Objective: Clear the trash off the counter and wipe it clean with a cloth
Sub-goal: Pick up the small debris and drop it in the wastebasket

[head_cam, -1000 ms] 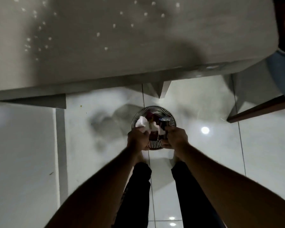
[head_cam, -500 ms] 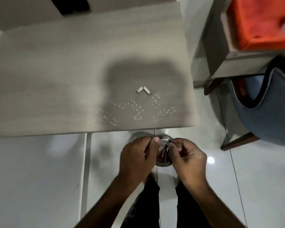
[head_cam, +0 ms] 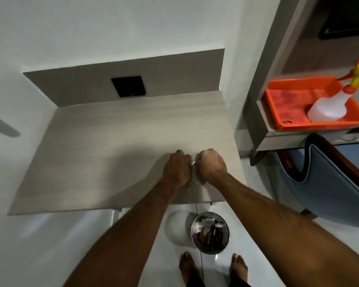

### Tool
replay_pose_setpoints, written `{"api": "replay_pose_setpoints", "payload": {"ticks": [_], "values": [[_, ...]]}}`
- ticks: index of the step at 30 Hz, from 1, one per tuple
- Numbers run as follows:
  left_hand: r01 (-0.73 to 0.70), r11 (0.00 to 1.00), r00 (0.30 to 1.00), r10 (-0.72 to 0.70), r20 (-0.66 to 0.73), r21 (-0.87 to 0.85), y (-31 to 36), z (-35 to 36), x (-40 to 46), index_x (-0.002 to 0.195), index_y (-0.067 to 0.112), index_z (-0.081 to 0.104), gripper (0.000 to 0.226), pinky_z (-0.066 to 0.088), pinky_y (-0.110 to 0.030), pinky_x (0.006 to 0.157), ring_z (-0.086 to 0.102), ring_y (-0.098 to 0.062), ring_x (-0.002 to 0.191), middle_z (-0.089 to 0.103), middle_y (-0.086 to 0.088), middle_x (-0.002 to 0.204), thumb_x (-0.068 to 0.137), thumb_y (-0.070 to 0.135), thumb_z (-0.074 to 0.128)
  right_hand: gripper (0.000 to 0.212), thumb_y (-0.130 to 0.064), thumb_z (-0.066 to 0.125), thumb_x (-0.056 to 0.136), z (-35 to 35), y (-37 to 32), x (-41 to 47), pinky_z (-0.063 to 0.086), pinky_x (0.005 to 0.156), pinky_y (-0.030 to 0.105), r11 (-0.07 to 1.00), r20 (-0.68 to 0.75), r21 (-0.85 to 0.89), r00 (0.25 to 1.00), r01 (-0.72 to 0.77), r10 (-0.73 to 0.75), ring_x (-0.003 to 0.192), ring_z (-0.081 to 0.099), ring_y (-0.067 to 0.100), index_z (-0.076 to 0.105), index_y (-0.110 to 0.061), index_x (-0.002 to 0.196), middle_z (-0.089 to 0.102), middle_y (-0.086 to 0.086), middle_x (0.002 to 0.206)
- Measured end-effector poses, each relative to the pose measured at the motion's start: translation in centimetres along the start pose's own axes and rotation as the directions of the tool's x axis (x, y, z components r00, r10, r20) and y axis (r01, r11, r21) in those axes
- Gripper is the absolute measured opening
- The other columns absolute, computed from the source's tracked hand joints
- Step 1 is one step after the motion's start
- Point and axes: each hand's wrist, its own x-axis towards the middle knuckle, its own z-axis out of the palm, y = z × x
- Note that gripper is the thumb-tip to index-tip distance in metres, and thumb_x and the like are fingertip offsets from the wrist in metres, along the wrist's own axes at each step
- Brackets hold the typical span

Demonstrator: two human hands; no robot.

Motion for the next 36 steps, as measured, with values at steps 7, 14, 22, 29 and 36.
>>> {"api": "replay_pose_setpoints", "payload": {"ticks": [7, 14, 22, 29, 36], "values": [[0.068, 0.992, 0.972, -0.090, -0.216, -0.108, 1.4, 0.1, -2.6, 0.093, 0.011, 0.069, 0.022, 0.054, -0.038, 0.073, 0.064, -0.031, 0.094, 0.068, -0.011, 0.102, 0.096, 0.025, 0.053, 0.016, -0.020, 0.063, 0.092, -1.0, 1.9, -3.0, 0.060, 0.080, 0.038, 0.974, -0.127, 0.213, 0.987, -0.075, 0.103, 0.090, 0.070, 0.027, 0.076, -0.015, 0.100, 0.075, 0.007, 0.100], [0.027, 0.820, 0.954, -0.193, -0.231, -0.572, 2.4, 7.5, -16.3, 0.082, 0.016, 0.070, 0.012, 0.048, -0.009, 0.063, 0.060, -0.003, 0.067, 0.064, 0.007, 0.081, 0.083, 0.025, 0.062, 0.013, -0.025, 0.061, 0.090, 8.7, 8.0, -16.0, 0.054, 0.074, 0.035, 0.837, -0.378, 0.547, 0.891, -0.003, 0.250, 0.087, 0.063, 0.020, 0.072, -0.020, 0.093, 0.070, -0.004, 0.090], [0.687, 0.593, 0.725, -0.602, 0.335, -0.420, -0.2, 28.0, -17.0, 0.085, 0.011, 0.078, 0.013, 0.052, -0.026, 0.077, 0.073, -0.025, 0.086, 0.080, -0.008, 0.089, 0.083, 0.018, 0.068, 0.013, -0.019, 0.064, 0.089, 28.0, 20.1, -13.4, 0.045, 0.073, 0.020, 0.771, 0.211, 0.374, 0.857, -0.515, 0.470, 0.089, 0.072, 0.027, 0.076, -0.012, 0.090, 0.078, 0.007, 0.092], [0.768, 0.532, 0.639, -0.609, 0.470, -0.357, -1.0, 38.4, -14.2, 0.083, 0.011, 0.078, 0.026, 0.059, -0.032, 0.073, 0.074, -0.025, 0.080, 0.080, -0.009, 0.080, 0.071, 0.031, 0.065, 0.012, -0.026, 0.070, 0.078, 35.2, 25.5, -7.9, 0.038, 0.045, 0.016, 0.565, 0.432, 0.421, 0.704, -0.710, 0.563, 0.049, 0.056, 0.016, 0.076, -0.018, 0.071, 0.065, -0.005, 0.056], [0.787, 0.536, 0.614, -0.624, 0.484, -0.307, -1.7, 42.6, -12.3, 0.097, 0.008, 0.081, 0.021, 0.060, -0.030, 0.085, 0.076, -0.032, 0.092, 0.081, -0.017, 0.096, 0.087, 0.018, 0.066, 0.019, -0.015, 0.067, 0.083, 37.6, 27.2, -6.4, 0.062, 0.066, 0.042, 0.287, 0.558, 0.559, 0.609, -0.778, 0.564, 0.059, 0.065, 0.021, 0.067, -0.016, 0.064, 0.070, 0.008, 0.069]]}}
